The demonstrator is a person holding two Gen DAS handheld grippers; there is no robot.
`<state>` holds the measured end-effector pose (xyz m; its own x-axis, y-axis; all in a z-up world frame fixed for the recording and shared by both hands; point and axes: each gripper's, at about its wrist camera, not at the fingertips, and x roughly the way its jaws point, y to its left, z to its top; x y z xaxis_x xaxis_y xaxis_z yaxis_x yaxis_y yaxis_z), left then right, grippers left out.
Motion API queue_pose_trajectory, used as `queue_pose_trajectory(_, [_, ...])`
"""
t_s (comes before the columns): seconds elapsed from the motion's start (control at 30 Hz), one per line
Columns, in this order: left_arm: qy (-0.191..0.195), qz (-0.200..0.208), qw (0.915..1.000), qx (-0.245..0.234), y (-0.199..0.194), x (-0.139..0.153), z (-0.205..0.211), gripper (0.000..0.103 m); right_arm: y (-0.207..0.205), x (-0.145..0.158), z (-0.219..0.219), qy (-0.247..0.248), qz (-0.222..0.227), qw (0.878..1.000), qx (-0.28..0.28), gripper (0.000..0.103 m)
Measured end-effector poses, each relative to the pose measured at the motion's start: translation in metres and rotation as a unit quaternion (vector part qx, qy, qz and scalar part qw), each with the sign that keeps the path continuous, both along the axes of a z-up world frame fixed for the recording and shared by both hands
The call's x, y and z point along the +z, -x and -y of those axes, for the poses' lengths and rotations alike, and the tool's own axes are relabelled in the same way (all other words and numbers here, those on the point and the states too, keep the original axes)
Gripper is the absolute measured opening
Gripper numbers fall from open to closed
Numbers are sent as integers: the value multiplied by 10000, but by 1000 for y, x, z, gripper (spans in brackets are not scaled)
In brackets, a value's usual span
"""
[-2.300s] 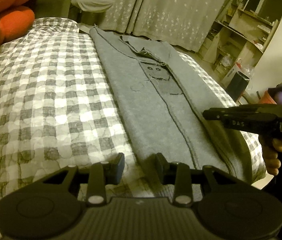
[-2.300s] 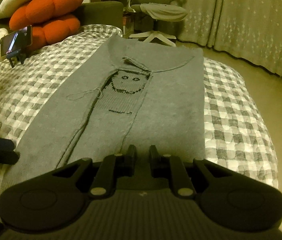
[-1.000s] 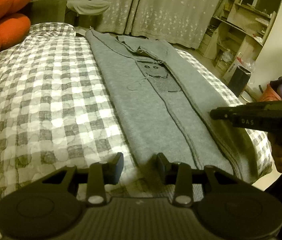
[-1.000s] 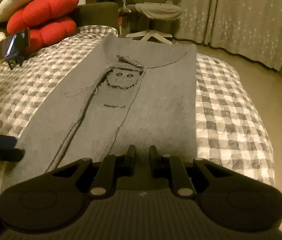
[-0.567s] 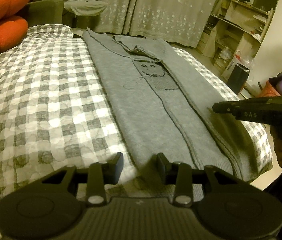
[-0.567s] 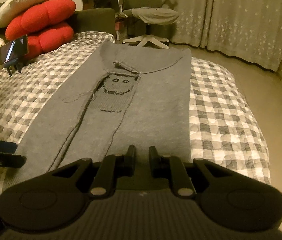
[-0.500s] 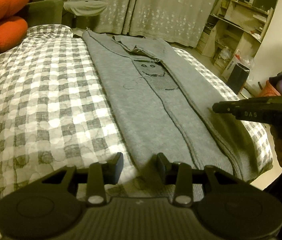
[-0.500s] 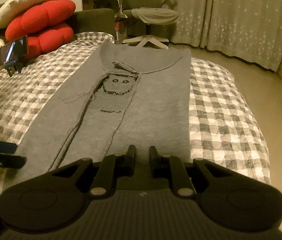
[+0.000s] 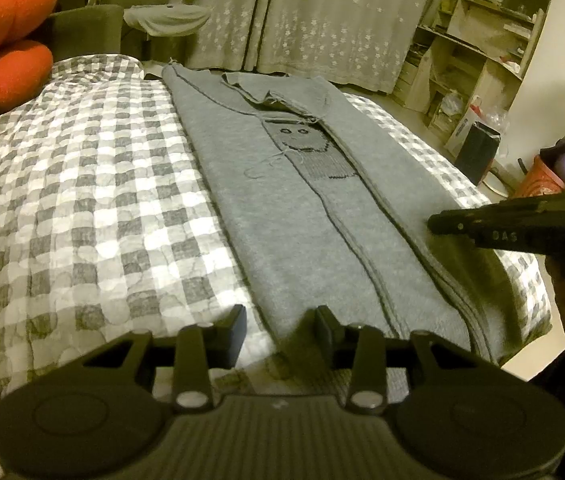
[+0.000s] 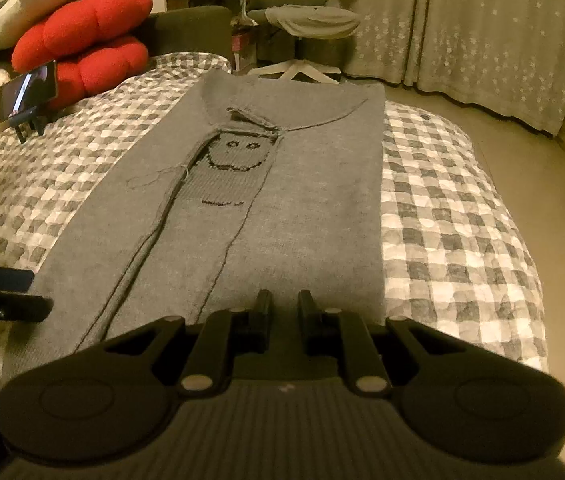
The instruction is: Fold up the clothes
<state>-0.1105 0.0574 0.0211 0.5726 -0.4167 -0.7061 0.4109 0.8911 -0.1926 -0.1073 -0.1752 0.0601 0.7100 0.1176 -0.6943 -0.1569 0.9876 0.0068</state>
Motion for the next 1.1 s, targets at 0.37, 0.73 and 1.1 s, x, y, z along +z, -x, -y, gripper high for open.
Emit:
queue_pose_trajectory(0.37, [-102,89,9999,-11,2,-1,4,40,7,4,4,-47,143,9999,-40,15])
queue_pose_trajectory(0.73, [67,58,10000,39,6,1,-3,40,15,1,5,-26,133,9999,64,15])
queue_pose_trajectory(1.1, [927,-153,9953,237,15,9,-32,38,38,15,13,-198,518,9985,-40,15])
